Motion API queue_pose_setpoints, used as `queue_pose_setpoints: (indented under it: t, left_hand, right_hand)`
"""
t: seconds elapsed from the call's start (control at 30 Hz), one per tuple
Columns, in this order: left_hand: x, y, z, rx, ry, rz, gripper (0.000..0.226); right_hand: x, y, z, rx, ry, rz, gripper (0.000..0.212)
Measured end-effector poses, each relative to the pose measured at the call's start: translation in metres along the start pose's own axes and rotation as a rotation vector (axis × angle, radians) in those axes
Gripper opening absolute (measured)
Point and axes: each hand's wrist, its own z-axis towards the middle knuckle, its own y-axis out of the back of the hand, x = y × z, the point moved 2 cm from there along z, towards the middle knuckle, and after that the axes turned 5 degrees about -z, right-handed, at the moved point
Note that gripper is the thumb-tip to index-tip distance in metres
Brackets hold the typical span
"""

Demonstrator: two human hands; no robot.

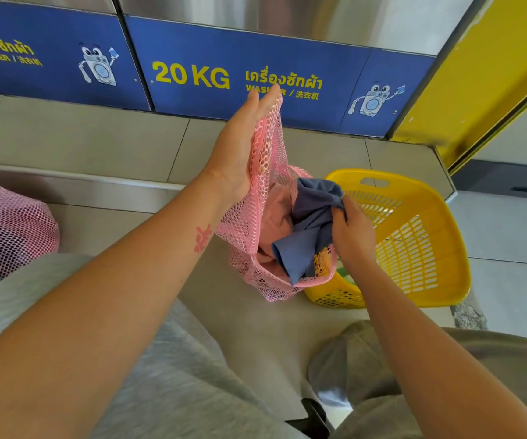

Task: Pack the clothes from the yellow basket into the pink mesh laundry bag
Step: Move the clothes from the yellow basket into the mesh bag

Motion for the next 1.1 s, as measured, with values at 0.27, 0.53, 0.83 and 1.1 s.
queue_pose_setpoints:
  t: [0.27,0.53,0.83,1.1]
  left_hand:
    - [0.001,-0.003,0.004,-0.02,-0.021,-0.007,0.047]
    - [0.003,-0.002,0.006,-0.041,-0.033,0.018,0.047]
    - [0.019,-0.017,0.01,0.007,0.006,0.048,0.046]
    - [0.041,-0.042,0.029,0.026,0.038,0.088,0.05]
  right_hand:
    - [0.026,0.032,0.013,-0.242,0.258,-0.051,0.02]
    - [-0.049,0.025,0.013,0.003,-0.283,-0.136,0.031]
    - [-0.086,0.008,0.035,0.7,-0.3,-0.587,0.026]
    - [-0.146,0.004,0.041,0.595,-0.484,-0.449,0.068]
